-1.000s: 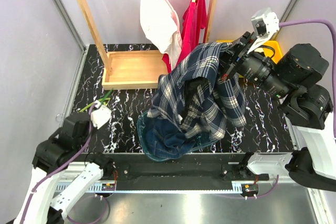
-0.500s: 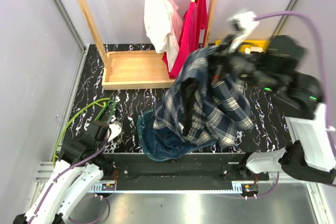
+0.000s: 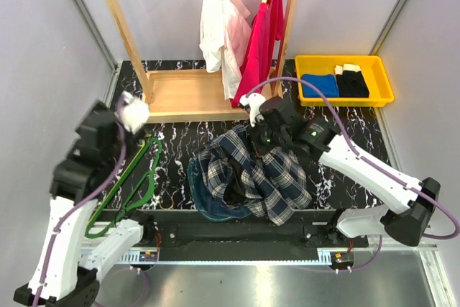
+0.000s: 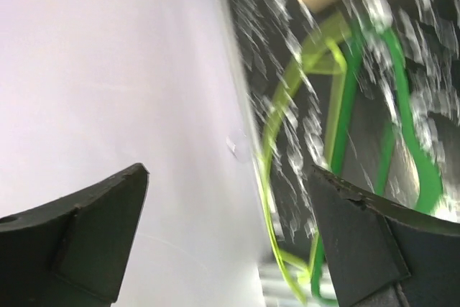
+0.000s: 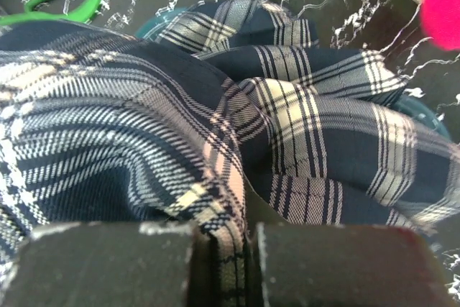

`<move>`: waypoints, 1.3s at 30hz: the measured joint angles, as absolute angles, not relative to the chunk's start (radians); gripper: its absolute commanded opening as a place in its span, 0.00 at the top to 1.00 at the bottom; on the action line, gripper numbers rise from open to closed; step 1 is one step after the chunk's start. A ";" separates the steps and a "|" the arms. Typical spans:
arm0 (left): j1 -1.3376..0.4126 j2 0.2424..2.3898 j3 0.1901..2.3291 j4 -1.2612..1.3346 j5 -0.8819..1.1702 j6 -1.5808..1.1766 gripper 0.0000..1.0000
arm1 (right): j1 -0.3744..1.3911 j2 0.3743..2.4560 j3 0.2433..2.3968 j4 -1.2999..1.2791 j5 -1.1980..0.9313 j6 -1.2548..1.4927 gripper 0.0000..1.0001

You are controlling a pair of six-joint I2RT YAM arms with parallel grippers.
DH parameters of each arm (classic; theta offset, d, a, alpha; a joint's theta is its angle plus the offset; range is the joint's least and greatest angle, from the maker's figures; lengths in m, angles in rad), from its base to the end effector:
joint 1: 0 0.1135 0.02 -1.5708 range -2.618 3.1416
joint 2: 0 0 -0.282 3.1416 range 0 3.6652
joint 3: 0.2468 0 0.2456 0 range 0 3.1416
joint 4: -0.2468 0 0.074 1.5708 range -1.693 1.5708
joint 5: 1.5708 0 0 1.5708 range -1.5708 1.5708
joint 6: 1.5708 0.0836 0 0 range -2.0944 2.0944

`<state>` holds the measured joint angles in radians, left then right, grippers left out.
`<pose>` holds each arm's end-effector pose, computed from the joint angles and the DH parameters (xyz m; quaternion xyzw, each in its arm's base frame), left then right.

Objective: Remove the skirt from the hanger

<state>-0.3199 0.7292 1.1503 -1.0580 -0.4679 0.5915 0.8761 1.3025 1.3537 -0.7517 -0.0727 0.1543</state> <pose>0.1277 -0.0026 0.3651 0.2886 0.8259 0.2644 0.4058 0.1876 0.2346 0.3561 -0.3343 0.8424 0.2362 0.3503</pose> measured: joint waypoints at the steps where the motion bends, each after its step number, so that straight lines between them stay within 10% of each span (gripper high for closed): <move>1: -0.294 0.772 1.254 -1.041 -0.456 0.591 0.01 | 0.876 1.303 1.324 -0.728 -0.074 0.155 1.00; 10: -0.234 1.070 1.920 -1.035 -0.342 0.506 0.01 | 0.875 1.480 1.106 -0.558 -0.204 0.208 1.00; 12: -0.234 1.131 2.033 -1.046 -0.316 0.484 0.01 | 0.874 1.580 1.094 -0.529 -0.257 0.221 0.71; 14: -0.234 1.172 2.098 -1.061 -0.298 0.468 0.01 | 0.873 1.670 1.093 -0.499 -0.303 0.234 0.06; 15: -0.234 1.185 2.114 -1.066 -0.290 0.463 0.01 | 0.871 1.697 1.093 -0.485 -0.319 0.243 0.00; 39: -0.234 1.254 2.168 -1.105 -0.176 0.395 0.01 | 0.855 1.393 1.535 -0.801 0.021 0.257 0.00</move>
